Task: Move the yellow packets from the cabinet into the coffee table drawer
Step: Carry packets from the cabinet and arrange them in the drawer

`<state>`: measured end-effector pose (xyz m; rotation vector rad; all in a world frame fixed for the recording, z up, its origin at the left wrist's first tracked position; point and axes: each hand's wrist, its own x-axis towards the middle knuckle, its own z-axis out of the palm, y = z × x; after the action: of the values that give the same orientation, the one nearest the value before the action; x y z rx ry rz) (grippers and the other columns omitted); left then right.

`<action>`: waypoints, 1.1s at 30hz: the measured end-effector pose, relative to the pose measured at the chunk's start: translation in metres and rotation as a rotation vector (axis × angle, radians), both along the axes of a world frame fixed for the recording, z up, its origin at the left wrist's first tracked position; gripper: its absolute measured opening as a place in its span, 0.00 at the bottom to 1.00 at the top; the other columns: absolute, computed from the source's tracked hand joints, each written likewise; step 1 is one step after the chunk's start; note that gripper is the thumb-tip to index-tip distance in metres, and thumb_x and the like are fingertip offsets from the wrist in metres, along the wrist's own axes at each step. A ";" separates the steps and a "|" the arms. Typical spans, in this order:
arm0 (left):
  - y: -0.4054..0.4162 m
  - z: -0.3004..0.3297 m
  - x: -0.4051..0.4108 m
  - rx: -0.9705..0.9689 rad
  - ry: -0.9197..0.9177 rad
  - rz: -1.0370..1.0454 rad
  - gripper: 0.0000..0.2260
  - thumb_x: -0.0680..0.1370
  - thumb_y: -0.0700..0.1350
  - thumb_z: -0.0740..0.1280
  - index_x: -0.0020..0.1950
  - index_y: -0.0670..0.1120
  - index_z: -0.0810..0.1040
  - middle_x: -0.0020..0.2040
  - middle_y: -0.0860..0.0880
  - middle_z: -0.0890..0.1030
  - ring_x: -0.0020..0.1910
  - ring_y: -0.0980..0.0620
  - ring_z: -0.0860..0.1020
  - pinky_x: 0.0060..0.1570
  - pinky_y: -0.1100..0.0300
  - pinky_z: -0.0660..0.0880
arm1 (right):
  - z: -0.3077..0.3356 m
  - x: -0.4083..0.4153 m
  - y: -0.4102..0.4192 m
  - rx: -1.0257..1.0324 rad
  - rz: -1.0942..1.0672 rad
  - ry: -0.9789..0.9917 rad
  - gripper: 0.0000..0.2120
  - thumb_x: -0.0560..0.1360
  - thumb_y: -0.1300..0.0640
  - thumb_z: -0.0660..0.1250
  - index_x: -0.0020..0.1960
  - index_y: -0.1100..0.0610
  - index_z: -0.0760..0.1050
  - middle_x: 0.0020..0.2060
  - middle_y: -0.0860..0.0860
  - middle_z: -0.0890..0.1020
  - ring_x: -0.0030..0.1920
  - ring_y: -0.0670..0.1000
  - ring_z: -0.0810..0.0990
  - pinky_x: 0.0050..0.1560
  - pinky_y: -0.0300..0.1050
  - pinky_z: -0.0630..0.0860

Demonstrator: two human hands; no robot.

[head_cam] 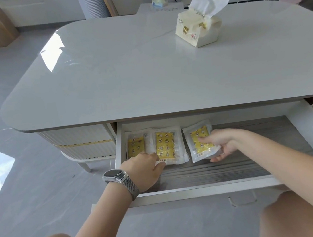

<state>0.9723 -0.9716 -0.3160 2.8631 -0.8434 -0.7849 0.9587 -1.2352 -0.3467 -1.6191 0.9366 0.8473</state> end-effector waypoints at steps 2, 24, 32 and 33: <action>0.001 -0.001 0.001 0.007 -0.013 -0.005 0.21 0.82 0.60 0.52 0.69 0.52 0.70 0.62 0.49 0.78 0.57 0.48 0.78 0.55 0.51 0.78 | -0.003 0.001 0.006 0.058 -0.003 -0.011 0.14 0.78 0.49 0.66 0.55 0.60 0.73 0.46 0.58 0.82 0.45 0.56 0.81 0.46 0.54 0.81; -0.005 -0.008 0.012 0.066 -0.015 -0.035 0.19 0.82 0.59 0.53 0.70 0.53 0.69 0.61 0.51 0.79 0.56 0.49 0.79 0.51 0.54 0.79 | -0.011 0.005 0.003 -0.069 0.045 -0.262 0.14 0.80 0.60 0.64 0.65 0.59 0.70 0.45 0.50 0.79 0.49 0.52 0.79 0.49 0.51 0.78; -0.004 -0.007 0.011 0.063 -0.017 -0.028 0.19 0.82 0.59 0.53 0.70 0.53 0.69 0.61 0.50 0.79 0.56 0.49 0.79 0.53 0.53 0.79 | -0.010 0.006 0.009 -0.143 0.132 -0.307 0.12 0.80 0.56 0.63 0.63 0.57 0.70 0.48 0.51 0.80 0.52 0.54 0.79 0.54 0.54 0.79; -0.004 -0.007 0.010 0.061 -0.017 -0.027 0.19 0.82 0.59 0.53 0.70 0.53 0.69 0.61 0.50 0.79 0.56 0.49 0.79 0.53 0.53 0.79 | -0.010 0.007 0.008 -0.212 0.168 -0.286 0.12 0.81 0.53 0.63 0.61 0.56 0.70 0.48 0.50 0.79 0.52 0.53 0.78 0.52 0.53 0.80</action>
<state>0.9826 -0.9751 -0.3230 2.9212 -0.8767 -0.8048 0.9653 -1.2272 -0.3568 -1.9639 0.7134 0.6207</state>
